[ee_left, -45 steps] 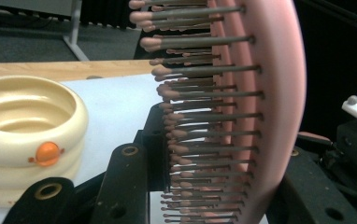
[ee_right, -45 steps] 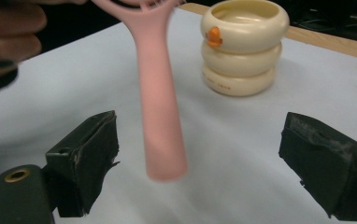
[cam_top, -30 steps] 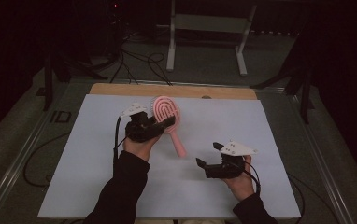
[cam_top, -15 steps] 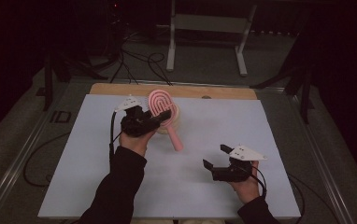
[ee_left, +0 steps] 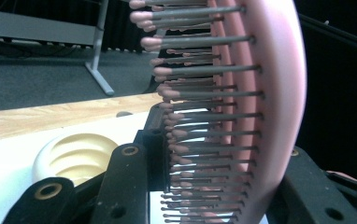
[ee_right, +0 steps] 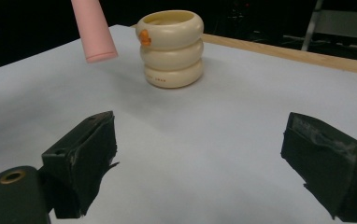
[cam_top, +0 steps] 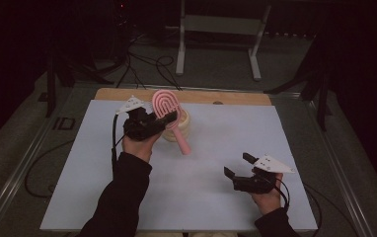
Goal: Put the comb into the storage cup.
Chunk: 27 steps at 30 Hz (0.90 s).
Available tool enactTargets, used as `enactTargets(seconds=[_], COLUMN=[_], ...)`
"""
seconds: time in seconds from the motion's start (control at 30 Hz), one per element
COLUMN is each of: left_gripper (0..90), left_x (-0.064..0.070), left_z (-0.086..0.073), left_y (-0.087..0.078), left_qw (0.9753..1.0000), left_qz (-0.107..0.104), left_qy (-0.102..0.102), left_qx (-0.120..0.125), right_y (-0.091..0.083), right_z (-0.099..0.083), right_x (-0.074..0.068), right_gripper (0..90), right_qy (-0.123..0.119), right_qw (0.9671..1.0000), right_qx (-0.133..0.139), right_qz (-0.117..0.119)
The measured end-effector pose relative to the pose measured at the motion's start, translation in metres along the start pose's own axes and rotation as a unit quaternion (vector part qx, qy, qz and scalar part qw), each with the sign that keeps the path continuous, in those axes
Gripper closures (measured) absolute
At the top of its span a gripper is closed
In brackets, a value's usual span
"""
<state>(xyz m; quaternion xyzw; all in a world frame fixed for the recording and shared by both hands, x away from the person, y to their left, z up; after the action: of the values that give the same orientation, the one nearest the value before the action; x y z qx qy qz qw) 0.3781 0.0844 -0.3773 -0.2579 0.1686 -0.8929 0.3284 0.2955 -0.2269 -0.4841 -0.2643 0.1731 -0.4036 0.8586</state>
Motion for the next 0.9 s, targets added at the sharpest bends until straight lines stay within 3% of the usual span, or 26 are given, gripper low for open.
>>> enactTargets(seconds=[0.9], left_gripper=[64.9], left_x=[-0.013], left_z=[0.021], left_y=[0.002], left_qw=[0.9998], left_qz=[0.016], left_qy=[-0.002], left_qx=[0.010], right_y=[-0.002], right_z=[-0.003], right_x=[0.007], right_gripper=[10.3], right_qy=[0.008], right_qw=[0.9999], right_qx=[-0.005], right_qz=[-0.008])
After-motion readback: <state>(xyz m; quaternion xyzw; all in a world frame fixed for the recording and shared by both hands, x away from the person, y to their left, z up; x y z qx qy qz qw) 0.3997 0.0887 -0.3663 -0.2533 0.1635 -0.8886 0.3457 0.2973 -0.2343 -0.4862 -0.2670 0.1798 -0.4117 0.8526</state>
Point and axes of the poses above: each handheld gripper's, and its own axes: y roughly forward along the jaws, z roughly out of its top, x roughly to its right, the point moved 4 cm from there along y, roughly forward along the jaws, and after that the axes turned 15 degrees about -x, right-handed, at the moved point
